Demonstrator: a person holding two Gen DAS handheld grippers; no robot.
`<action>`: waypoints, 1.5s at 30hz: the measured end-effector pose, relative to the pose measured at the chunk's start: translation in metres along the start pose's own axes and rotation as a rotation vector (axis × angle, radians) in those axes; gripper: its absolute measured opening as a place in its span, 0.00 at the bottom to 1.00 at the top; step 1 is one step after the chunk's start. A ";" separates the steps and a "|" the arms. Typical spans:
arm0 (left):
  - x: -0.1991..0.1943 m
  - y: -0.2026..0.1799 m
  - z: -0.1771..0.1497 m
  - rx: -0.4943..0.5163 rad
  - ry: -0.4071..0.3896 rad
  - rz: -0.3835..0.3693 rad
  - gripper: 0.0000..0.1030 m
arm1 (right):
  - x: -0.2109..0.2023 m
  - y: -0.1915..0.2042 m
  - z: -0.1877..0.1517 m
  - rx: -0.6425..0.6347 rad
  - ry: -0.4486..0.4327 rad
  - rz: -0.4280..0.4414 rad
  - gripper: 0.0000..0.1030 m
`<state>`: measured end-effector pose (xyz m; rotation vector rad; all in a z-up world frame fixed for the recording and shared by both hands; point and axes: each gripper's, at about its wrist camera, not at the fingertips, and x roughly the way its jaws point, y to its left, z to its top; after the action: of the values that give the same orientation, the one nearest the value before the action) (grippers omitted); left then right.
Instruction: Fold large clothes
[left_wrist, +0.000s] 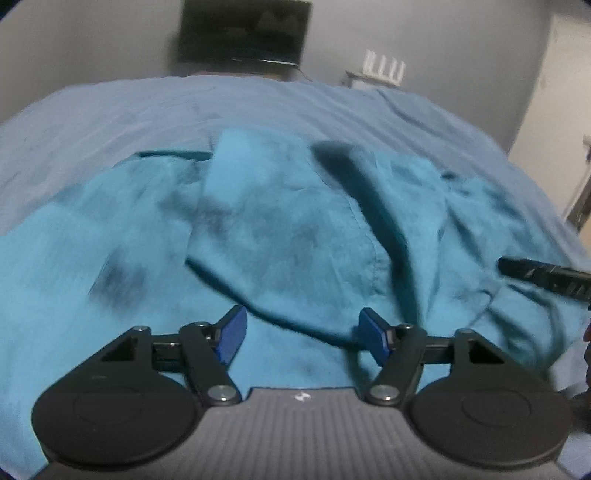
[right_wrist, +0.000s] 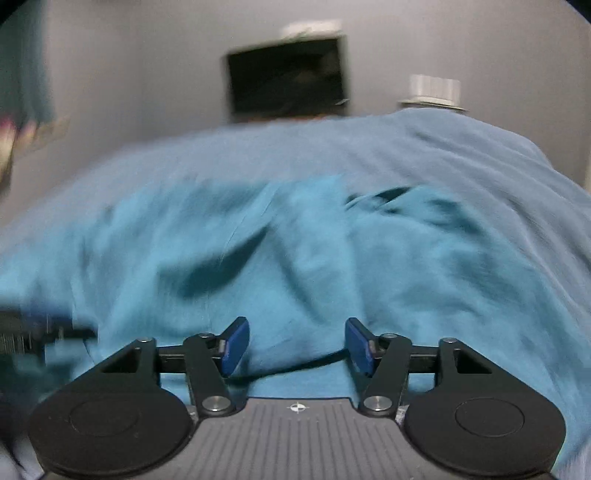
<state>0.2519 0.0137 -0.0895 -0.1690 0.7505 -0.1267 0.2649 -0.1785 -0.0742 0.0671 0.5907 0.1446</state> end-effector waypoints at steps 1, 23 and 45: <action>-0.008 0.002 -0.003 -0.018 -0.008 -0.009 0.65 | -0.017 -0.013 0.000 0.083 -0.035 -0.003 0.68; -0.035 -0.017 -0.031 0.055 0.065 0.110 0.67 | -0.033 -0.055 -0.029 0.409 0.288 -0.201 0.78; -0.044 -0.006 -0.032 -0.006 0.035 0.063 0.68 | -0.057 -0.171 -0.075 1.187 0.159 -0.265 0.74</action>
<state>0.1975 0.0117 -0.0816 -0.1488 0.7908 -0.0682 0.1964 -0.3549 -0.1228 1.1296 0.7711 -0.4802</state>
